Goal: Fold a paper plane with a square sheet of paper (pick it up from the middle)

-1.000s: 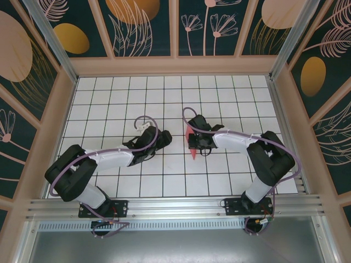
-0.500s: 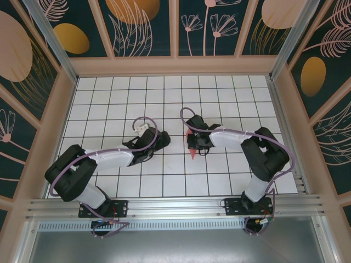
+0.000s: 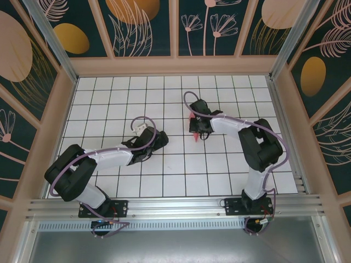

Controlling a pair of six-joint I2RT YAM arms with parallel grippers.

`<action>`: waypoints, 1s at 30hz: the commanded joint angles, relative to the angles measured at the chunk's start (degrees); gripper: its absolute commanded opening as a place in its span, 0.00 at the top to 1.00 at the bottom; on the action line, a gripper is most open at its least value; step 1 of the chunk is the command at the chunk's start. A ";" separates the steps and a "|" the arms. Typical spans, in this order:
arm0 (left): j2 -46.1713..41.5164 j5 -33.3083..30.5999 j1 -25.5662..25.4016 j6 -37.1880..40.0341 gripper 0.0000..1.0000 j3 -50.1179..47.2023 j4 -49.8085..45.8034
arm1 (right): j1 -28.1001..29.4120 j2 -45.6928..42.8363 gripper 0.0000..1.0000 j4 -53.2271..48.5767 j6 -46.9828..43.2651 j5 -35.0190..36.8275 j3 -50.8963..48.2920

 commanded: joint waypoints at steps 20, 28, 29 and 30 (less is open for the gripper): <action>0.43 0.16 0.54 2.01 0.01 2.98 -2.79 | -4.51 11.34 0.76 -3.75 -5.03 -2.99 10.48; -1.50 -5.09 2.36 5.62 0.01 9.19 -8.47 | -4.59 2.25 0.56 -7.01 -3.02 -0.27 14.90; -1.95 -6.13 2.74 6.24 0.01 10.13 -9.48 | -4.65 0.50 0.53 -7.11 -2.80 0.11 15.00; -2.44 -7.33 3.27 6.90 0.01 10.96 -10.46 | -4.80 -1.10 0.51 -7.20 -2.55 0.33 14.78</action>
